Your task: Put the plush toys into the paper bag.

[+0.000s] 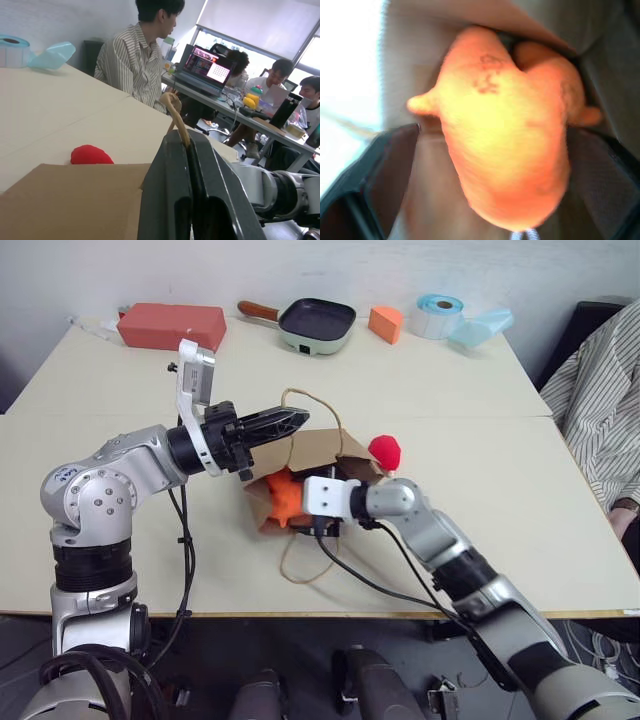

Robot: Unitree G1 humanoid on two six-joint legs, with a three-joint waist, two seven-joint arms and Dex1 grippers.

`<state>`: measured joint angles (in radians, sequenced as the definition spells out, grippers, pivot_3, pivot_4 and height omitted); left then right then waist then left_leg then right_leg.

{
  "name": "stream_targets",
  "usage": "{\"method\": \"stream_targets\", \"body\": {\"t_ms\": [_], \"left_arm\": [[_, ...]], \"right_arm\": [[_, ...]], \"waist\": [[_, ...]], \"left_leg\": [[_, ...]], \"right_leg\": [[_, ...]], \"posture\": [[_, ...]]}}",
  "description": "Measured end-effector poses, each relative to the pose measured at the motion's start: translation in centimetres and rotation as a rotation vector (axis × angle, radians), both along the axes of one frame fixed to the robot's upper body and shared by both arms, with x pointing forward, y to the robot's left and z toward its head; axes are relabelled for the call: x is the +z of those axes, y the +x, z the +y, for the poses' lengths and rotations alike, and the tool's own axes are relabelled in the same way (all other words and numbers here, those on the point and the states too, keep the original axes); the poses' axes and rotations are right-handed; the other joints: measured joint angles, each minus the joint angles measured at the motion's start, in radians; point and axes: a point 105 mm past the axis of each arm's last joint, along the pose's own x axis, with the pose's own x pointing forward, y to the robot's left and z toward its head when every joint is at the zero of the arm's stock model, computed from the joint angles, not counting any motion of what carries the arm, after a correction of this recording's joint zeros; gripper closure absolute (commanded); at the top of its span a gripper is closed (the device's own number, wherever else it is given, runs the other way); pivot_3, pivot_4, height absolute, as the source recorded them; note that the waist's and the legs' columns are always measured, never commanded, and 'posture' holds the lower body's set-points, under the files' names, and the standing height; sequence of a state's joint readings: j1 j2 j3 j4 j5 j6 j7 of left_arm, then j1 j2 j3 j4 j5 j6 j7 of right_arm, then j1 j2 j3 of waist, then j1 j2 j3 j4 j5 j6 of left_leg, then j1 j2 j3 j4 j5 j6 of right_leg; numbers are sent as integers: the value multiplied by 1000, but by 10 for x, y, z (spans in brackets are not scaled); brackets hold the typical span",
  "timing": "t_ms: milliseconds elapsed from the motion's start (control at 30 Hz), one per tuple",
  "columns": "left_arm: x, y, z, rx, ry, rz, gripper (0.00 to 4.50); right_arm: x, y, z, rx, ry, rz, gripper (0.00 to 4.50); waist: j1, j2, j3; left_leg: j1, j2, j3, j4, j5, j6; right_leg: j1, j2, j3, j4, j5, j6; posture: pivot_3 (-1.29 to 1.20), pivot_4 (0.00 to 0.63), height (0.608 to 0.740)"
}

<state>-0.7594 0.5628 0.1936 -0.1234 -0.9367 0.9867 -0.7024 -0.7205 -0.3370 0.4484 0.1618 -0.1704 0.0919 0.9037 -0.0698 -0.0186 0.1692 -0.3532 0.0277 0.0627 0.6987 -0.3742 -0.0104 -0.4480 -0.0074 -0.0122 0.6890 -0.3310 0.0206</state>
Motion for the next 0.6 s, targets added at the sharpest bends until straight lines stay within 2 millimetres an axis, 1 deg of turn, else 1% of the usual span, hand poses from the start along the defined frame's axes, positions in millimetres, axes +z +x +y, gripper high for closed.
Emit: {"method": "stream_targets", "body": {"t_ms": [33,100,167,200,267,367,467,500,533,600], "left_arm": [[1,2,-1,-3,-4,1,4500],[1,4,-1,-3,-3,-7,4500],[1,4,-2,-12,-2,-8,4500],[0,4,-3,-17,1,-8,4500],[-2,4,-2,-24,15,-4,4500],[-5,4,4,-11,29,2,4500],[-4,4,8,-4,32,0,4500],[-4,4,8,-7,32,0,4500],[-4,3,8,-8,32,-1,4500],[-4,2,7,-11,34,-6,4500]], "right_arm": [[2,-7,-7,-6,9,14,30],[9,-17,-14,-14,46,31,30],[22,-27,-23,-39,118,56,30],[27,-33,-31,-60,161,82,30],[34,-49,-61,-128,250,170,30],[34,-73,-119,-269,329,341,30],[42,-91,-159,-370,374,403,30],[45,-92,-170,-410,386,408,30],[49,-89,-184,-474,422,410,30],[56,-78,-205,-577,489,398,30]], "waist": [[4,0,0],[5,0,0],[11,0,0],[16,0,0],[27,0,0],[44,0,0],[44,0,0],[41,0,0],[37,0,0],[32,0,0]], "left_leg": [[0,0,0,0,0,0],[0,0,0,0,0,0],[0,0,0,0,0,0],[0,0,0,-1,0,0],[0,0,-1,-1,-1,0],[-1,0,-2,-1,-2,2],[0,0,-2,-2,-2,3],[0,0,-1,-2,-2,2],[1,0,0,-2,-2,2],[3,-1,1,-2,-1,1]], "right_leg": [[0,0,0,0,0,0],[0,0,0,0,0,0],[0,0,0,0,0,0],[0,0,0,0,0,0],[1,0,0,-2,0,0],[2,0,0,-6,0,0],[3,0,0,-9,0,0],[3,0,0,-9,0,0],[3,1,2,-8,0,0],[3,1,3,-6,0,0]], "posture": [[0,150,740],[0,150,740],[0,150,740],[0,150,740],[0,150,740],[0,150,740],[0,150,740],[0,150,740],[0,150,740],[0,150,740]]}}
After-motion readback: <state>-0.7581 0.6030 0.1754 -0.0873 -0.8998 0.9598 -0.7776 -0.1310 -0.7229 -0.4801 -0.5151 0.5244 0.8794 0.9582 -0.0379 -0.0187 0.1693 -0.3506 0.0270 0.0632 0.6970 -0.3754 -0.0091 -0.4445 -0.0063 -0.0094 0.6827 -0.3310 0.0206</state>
